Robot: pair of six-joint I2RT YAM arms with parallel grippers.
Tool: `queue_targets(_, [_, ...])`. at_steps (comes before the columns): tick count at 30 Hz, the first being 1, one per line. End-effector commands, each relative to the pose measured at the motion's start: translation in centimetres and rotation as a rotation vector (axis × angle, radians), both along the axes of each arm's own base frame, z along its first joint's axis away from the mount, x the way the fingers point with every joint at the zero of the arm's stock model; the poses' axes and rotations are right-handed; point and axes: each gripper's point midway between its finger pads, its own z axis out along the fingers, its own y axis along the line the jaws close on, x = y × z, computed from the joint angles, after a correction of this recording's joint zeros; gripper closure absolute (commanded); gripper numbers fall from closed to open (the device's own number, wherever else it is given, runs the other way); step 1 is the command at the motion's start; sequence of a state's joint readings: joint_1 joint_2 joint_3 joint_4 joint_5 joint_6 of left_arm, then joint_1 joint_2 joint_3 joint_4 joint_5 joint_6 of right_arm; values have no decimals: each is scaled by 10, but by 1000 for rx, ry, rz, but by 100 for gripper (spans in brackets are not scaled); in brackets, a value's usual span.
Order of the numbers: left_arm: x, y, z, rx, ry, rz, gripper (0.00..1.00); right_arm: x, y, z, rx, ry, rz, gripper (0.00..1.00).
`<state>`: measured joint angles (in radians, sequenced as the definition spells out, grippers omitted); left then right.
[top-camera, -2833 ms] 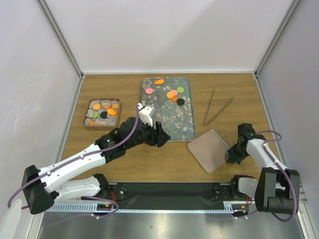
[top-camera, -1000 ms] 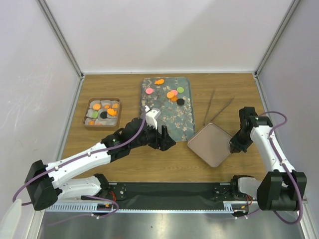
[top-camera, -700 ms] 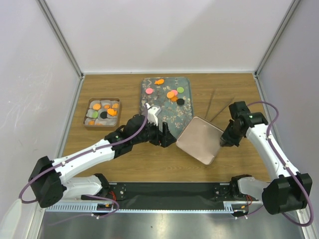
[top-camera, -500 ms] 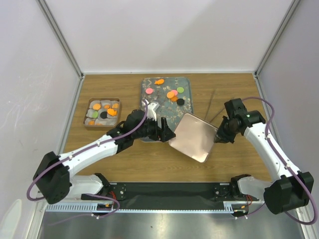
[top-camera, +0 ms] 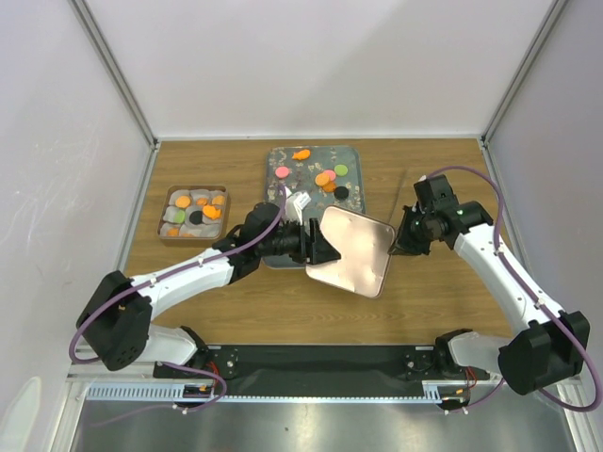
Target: Pack the cookies
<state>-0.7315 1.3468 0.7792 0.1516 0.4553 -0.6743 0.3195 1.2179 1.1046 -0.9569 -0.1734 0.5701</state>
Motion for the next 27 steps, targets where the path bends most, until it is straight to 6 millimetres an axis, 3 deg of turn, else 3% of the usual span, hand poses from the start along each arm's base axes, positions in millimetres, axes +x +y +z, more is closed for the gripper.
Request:
queue_targets(1, [0, -8, 39, -111, -43, -22, 33, 20, 9, 27, 3, -141, 89, 100])
queue_targets(9, [-4, 4, 31, -76, -29, 13, 40, 20, 22, 24, -10, -164, 166, 100])
queue_targets(14, [-4, 12, 32, -51, -43, 49, 43, 20, 19, 21, -35, -170, 170, 100])
queue_targets(22, [-5, 18, 29, -22, -34, 66, 57, 20, 22, 23, -22, -206, 193, 100])
queue_targets(27, [-6, 20, 27, -8, -27, 64, 71, 26, 24, 22, -56, -227, 203, 100])
